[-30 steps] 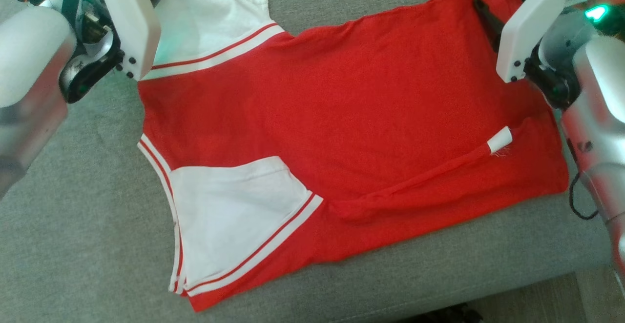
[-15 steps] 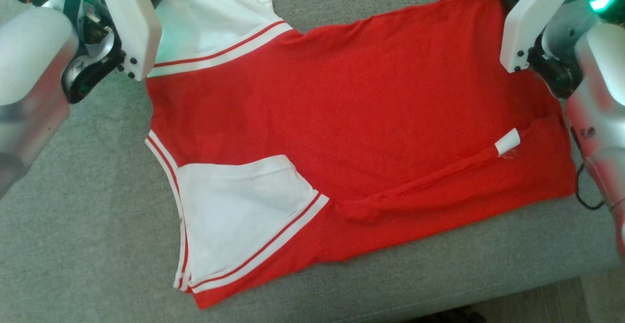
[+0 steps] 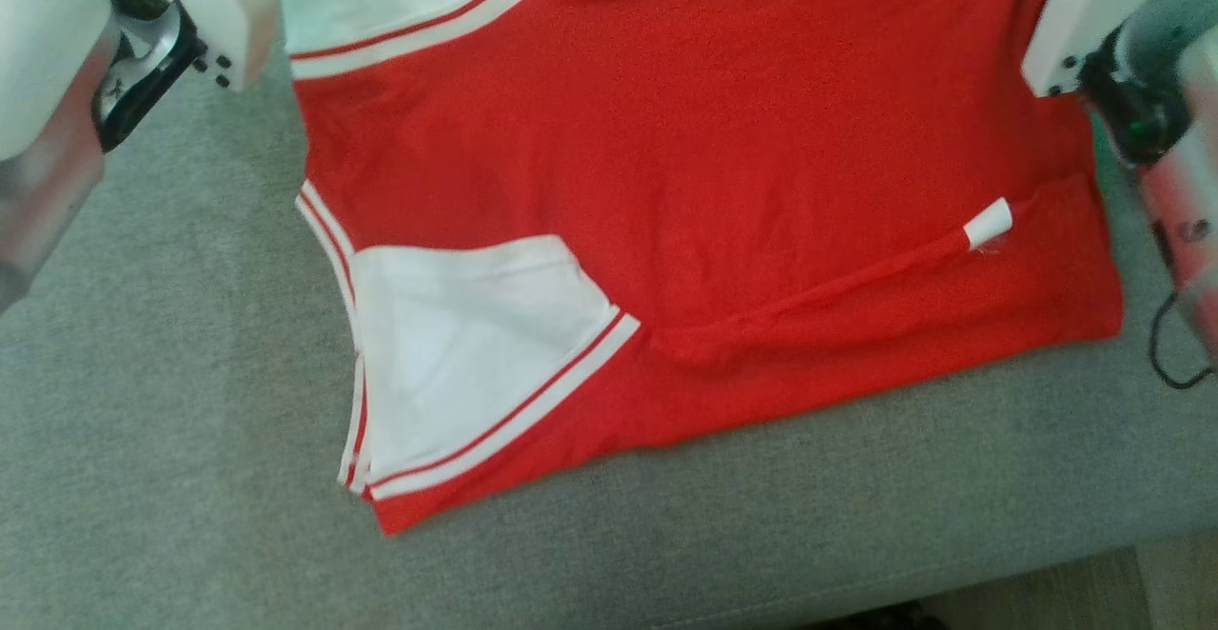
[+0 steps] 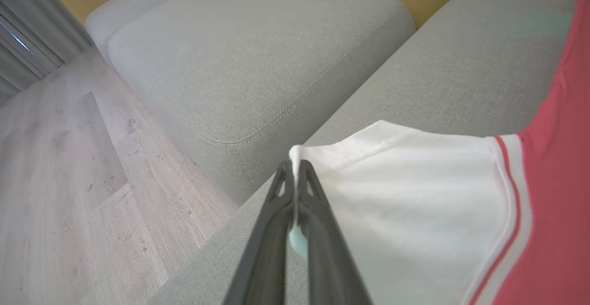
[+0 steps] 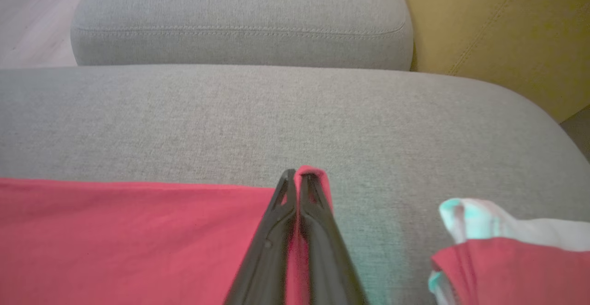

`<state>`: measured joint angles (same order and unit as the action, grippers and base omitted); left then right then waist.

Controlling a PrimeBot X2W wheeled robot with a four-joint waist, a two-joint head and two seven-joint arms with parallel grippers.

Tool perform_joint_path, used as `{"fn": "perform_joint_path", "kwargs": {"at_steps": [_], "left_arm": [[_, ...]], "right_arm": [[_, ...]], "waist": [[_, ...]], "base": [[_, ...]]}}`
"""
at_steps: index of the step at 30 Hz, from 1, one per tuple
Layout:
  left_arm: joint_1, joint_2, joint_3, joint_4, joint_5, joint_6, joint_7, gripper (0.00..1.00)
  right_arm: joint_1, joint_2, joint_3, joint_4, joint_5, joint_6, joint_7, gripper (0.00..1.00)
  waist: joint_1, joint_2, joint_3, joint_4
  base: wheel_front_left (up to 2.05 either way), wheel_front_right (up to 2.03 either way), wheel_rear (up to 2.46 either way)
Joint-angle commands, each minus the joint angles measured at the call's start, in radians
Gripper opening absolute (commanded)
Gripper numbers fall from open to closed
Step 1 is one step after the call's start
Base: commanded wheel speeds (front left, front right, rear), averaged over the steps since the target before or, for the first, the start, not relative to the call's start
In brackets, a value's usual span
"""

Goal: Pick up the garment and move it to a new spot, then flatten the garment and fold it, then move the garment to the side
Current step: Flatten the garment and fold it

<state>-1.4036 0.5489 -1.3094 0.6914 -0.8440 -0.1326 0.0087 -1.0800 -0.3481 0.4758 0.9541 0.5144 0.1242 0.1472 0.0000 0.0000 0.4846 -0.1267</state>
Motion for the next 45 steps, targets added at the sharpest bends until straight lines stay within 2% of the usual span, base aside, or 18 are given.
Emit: {"fn": "perform_joint_path", "kwargs": {"at_steps": [1, 8, 15, 20, 25, 26, 35, 44, 45], "left_arm": [[-0.062, 0.024, 0.045, 0.003, -0.004, 0.002, -0.015, 0.0], [-0.015, 0.013, 0.04, -0.012, -0.019, 0.002, -0.077, 0.0], [0.122, 0.051, 0.037, -0.085, -0.037, 0.016, -0.149, 0.0], [0.25, 0.097, 0.036, -0.201, -0.057, 0.07, -0.176, 0.0], [0.384, 0.153, 0.034, -0.345, -0.068, 0.151, -0.183, 0.0], [0.384, 0.153, 0.034, -0.345, -0.068, 0.151, -0.183, 0.0], [0.6, 0.195, 0.031, -0.561, -0.061, 0.286, -0.188, 0.0], [0.718, 0.19, 0.03, -0.633, -0.06, 0.336, -0.185, 0.0], [0.726, 0.186, 0.03, -0.635, -0.062, 0.338, -0.183, 0.0]], "right_arm": [[-0.001, -0.024, 0.001, -0.031, 0.014, 0.007, -0.018, 0.0], [0.102, -0.1, -0.002, -0.082, 0.129, 0.007, -0.06, 0.0], [0.245, -0.176, -0.006, -0.18, 0.235, 0.007, -0.086, 0.0], [0.349, -0.224, -0.014, -0.243, 0.267, 0.007, -0.101, 0.0], [0.463, -0.255, -0.04, -0.304, 0.274, 0.007, -0.106, 0.0], [0.463, -0.255, -0.04, -0.304, 0.274, 0.007, -0.106, 0.0], [0.648, -0.258, -0.126, -0.387, 0.259, 0.007, -0.101, 0.0], [0.775, -0.234, -0.212, -0.438, 0.194, 0.007, -0.064, 0.0], [0.783, -0.228, -0.218, -0.441, 0.183, 0.007, -0.059, 0.03]], "waist": [[0.0, 0.0, -0.008, 0.007], [0.0, 0.0, -0.051, 0.055], [0.0, 0.0, -0.111, 0.1], [0.0, 0.0, -0.15, 0.121], [0.0, 0.0, -0.177, 0.134], [0.0, 0.0, -0.177, 0.134], [0.0, 0.0, -0.206, 0.142], [0.0, 0.0, -0.218, 0.143], [0.0, 0.0, -0.218, 0.143]], "base": [[0.0, 0.0, 0.0], [0.0, 0.0, 0.0], [0.0, 0.0, 0.0], [0.0, 0.0, 0.0], [0.0, 0.0, 0.0], [0.0, 0.0, 0.0], [0.0, 0.0, 0.0], [0.0, 0.0, 0.0], [0.0, 0.0, 0.0]]}}
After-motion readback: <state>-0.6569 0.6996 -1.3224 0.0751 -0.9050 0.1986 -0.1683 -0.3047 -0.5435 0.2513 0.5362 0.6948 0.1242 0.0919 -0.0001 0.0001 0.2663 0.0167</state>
